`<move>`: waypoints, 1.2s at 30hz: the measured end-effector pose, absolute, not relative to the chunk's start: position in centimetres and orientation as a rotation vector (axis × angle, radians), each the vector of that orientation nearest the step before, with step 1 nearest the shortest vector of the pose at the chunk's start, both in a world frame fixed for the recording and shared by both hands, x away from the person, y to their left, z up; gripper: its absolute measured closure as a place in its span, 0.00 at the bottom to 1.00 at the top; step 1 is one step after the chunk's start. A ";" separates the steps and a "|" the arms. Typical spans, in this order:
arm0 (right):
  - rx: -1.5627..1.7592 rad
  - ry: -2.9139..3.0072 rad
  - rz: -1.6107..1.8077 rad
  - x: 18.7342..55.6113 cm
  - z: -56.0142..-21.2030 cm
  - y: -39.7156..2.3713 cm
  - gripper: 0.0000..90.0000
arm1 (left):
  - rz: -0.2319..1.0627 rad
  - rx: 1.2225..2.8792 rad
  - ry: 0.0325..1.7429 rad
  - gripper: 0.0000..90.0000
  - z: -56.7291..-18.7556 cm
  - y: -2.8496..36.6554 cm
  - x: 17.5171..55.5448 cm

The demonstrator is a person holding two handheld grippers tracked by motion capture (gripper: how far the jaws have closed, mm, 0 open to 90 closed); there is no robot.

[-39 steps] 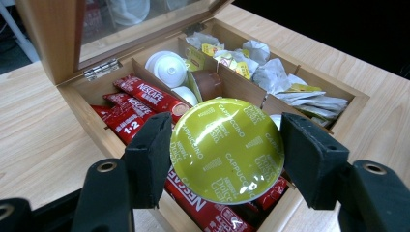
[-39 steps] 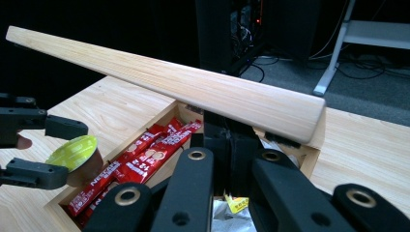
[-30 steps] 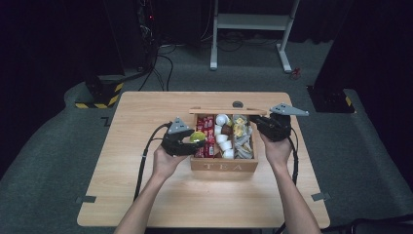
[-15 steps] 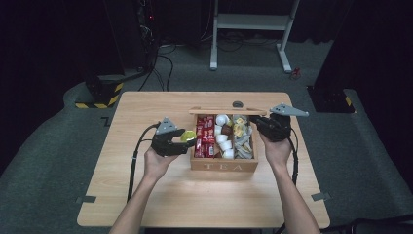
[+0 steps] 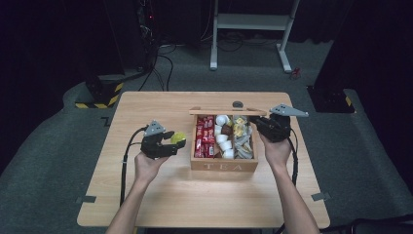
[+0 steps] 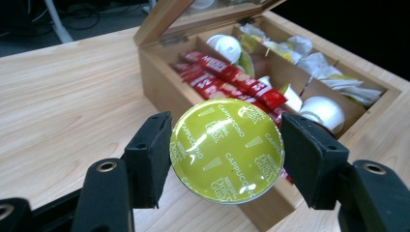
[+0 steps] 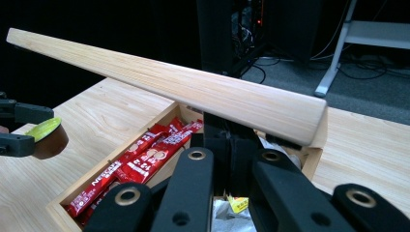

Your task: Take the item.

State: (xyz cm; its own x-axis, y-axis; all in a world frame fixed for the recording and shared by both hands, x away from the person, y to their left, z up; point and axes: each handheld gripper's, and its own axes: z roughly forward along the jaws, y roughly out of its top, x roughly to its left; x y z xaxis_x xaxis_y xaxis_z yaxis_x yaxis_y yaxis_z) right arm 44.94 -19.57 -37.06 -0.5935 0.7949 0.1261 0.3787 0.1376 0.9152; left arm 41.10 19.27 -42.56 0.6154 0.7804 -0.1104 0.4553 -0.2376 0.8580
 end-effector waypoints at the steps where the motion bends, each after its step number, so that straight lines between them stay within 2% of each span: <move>1: 1.125 2.032 1.448 44.9 -37.1 -19.6 0.99 | 0.426 1.882 0.988 0.43 -42.6 19.3 41.1; 15: 1.114 2.040 1.434 44.9 -37.2 -19.5 0.99 | 0.466 1.923 1.050 0.43 -44.5 21.4 40.5; 36: 1.111 2.056 1.420 44.9 -37.5 -19.3 0.99 | 0.487 1.971 1.147 0.43 -48.5 21.8 40.8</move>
